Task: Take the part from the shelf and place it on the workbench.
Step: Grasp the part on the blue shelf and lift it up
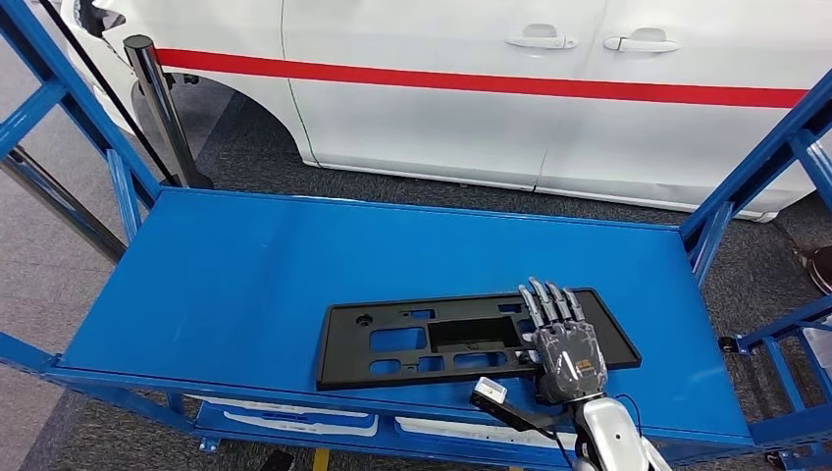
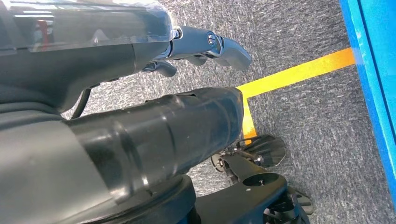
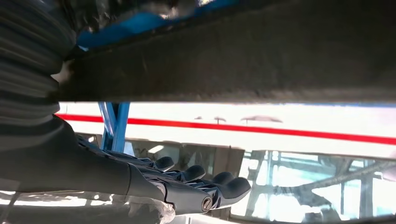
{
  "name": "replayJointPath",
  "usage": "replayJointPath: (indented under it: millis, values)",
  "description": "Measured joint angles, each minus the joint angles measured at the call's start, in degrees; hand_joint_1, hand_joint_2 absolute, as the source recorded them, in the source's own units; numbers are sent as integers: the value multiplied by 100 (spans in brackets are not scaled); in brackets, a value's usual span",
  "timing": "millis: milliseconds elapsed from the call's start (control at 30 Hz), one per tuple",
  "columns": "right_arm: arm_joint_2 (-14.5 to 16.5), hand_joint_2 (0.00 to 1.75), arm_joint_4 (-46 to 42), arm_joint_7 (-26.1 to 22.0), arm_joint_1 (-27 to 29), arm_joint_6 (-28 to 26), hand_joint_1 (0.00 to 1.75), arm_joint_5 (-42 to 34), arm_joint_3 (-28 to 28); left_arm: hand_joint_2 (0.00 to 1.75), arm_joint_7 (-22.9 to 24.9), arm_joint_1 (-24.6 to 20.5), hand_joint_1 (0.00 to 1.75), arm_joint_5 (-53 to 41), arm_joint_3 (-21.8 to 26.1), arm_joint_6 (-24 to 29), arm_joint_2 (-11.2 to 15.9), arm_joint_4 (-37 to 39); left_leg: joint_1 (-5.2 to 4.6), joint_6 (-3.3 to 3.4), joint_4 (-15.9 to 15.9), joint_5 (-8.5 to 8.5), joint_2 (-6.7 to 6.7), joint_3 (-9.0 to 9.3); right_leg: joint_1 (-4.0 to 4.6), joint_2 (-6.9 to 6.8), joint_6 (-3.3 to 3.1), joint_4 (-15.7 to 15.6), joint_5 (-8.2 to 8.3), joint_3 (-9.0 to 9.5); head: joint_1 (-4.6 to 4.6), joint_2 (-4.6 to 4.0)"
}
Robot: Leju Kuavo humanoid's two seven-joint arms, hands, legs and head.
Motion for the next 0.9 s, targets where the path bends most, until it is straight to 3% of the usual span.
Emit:
replayJointPath:
  millis: [67,100,667,900]
  values:
    - [0,175,67,-72,-21,21,165,-69,-21,0,0,-1,0,-17,-7,-2,0,0,0,0,0,0,0,0,0,0,0,0,0,0,0,0]
    - [0,175,95,-98,-28,22,171,-91,-27,0,0,-1,0,-22,-11,-5,0,0,0,0,0,0,0,-1,0,0,0,0,0,0,0,0]
    - [2,175,201,-352,34,-8,175,-340,-104,0,52,-13,0,-27,-69,44,0,0,0,0,0,0,0,-1,0,0,0,0,0,-2,0,0]
    - [45,175,-80,-52,345,-655,175,287,-170,0,25,-12,0,11,-102,62,0,0,0,0,0,0,-1,-7,0,-1,1,1,-2,-7,0,0]
